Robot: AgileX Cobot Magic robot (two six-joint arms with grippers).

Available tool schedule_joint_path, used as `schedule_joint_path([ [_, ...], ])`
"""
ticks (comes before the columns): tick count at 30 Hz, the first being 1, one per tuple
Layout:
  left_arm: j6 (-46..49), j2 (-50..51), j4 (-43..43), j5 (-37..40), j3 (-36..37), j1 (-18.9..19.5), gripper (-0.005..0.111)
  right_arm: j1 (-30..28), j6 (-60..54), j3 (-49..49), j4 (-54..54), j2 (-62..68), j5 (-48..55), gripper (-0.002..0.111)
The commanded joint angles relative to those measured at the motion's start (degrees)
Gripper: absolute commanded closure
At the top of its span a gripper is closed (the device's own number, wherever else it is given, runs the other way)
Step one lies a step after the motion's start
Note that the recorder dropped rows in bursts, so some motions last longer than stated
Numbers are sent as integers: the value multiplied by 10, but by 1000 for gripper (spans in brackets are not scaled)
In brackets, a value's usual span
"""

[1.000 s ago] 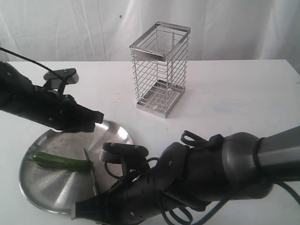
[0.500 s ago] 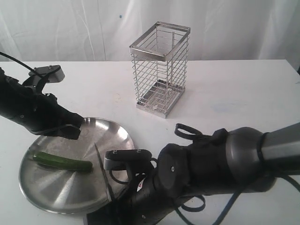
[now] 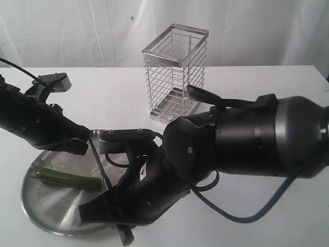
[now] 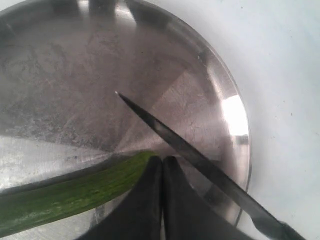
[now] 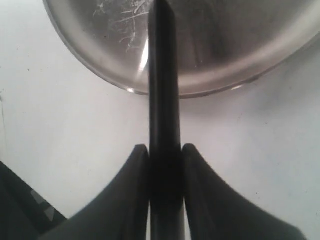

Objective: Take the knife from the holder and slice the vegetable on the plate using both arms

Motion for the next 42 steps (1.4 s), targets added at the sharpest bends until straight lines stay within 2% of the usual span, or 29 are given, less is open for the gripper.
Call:
schedule_joint_path([
  [1, -3, -6, -4, 22, 0, 2, 107, -3, 30, -7, -13, -1, 1, 108],
  [6, -3, -6, 10, 39, 1, 2, 106, -3, 40, -8, -13, 12, 27, 108],
  [8, -3, -6, 26, 47, 1, 2, 101, -3, 40, -8, -13, 18, 51, 108],
  [11, 27, -6, 52, 64, 1, 2, 84, -3, 40, -8, -24, 20, 66, 108],
  [14, 113, -6, 55, 80, 1, -7, 61, -3, 40, -8, -39, 18, 65, 108],
  [17, 231, -6, 58, 70, 10, -32, 51, -3, 40, -8, -49, 15, 64, 108],
  [19, 306, -4, 79, 49, 20, -51, 50, -5, 30, -8, -54, 13, 64, 108],
  [21, 339, -1, 118, 30, 25, -65, 50, -7, 20, -8, -56, 9, 64, 108],
  [27, 342, 2, 233, 8, 25, -66, 50, -29, 9, -8, -60, -15, 69, 108],
  [38, 347, 61, 260, -30, 25, -66, 50, -45, -12, -8, -60, -62, 61, 108],
  [42, 370, 89, 260, -67, 25, -66, 50, -45, -13, -8, -58, -64, 61, 108],
])
